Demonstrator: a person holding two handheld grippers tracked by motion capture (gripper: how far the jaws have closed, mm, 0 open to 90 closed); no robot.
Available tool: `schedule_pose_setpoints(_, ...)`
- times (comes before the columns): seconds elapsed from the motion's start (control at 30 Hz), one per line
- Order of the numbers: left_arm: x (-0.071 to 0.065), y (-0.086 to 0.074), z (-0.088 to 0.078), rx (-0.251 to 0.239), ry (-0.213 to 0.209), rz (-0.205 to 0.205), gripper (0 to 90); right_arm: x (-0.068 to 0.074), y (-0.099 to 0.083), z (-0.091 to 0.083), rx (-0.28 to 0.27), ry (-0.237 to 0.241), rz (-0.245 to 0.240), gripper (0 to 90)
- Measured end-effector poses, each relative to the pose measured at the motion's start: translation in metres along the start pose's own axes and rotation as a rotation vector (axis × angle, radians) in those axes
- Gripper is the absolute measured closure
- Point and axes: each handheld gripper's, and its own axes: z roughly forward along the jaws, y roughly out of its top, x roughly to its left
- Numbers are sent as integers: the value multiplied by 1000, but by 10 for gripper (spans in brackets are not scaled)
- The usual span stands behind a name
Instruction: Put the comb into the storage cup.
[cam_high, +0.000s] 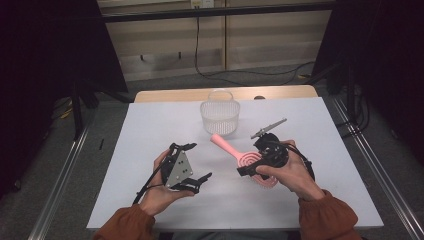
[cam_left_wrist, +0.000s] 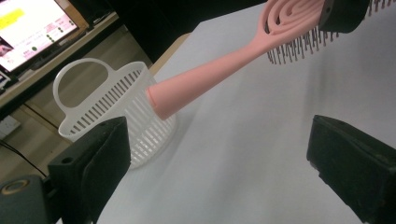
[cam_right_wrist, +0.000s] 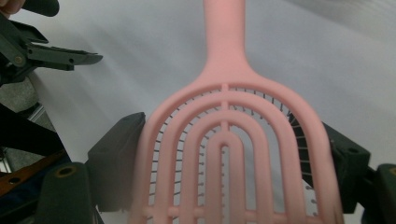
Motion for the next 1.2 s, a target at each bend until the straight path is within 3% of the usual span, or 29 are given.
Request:
schedule_pose_setpoints(0.3, 2, 11, 9, 24, 36, 108, 60, 5, 7, 3, 14, 13, -15, 211)
schedule_pose_setpoints(0.43, 0, 15, 15, 16, 39, 179, 78, 6, 7, 6, 10, 22, -20, 211)
schedule_pose_setpoints(0.73, -2, 26, 26, 1, 69, 289, 84, 9, 13, 8, 18, 32, -34, 211)
schedule_pose_setpoints(0.8, -4, 25, 27, 5, 77, 293, 93, 10, 13, 10, 22, 38, -45, 211)
schedule_pose_setpoints(0.9, -6, 24, 28, 22, 78, 332, 108, 13, 14, 13, 33, 39, -50, 211)
schedule_pose_setpoints(1.0, -6, 25, 25, 23, 89, 331, 126, 14, 15, 15, 38, 44, -54, 211)
schedule_pose_setpoints(1.2, -11, 23, 24, 29, 112, 390, 190, 18, 21, 15, 53, 44, -65, 211)
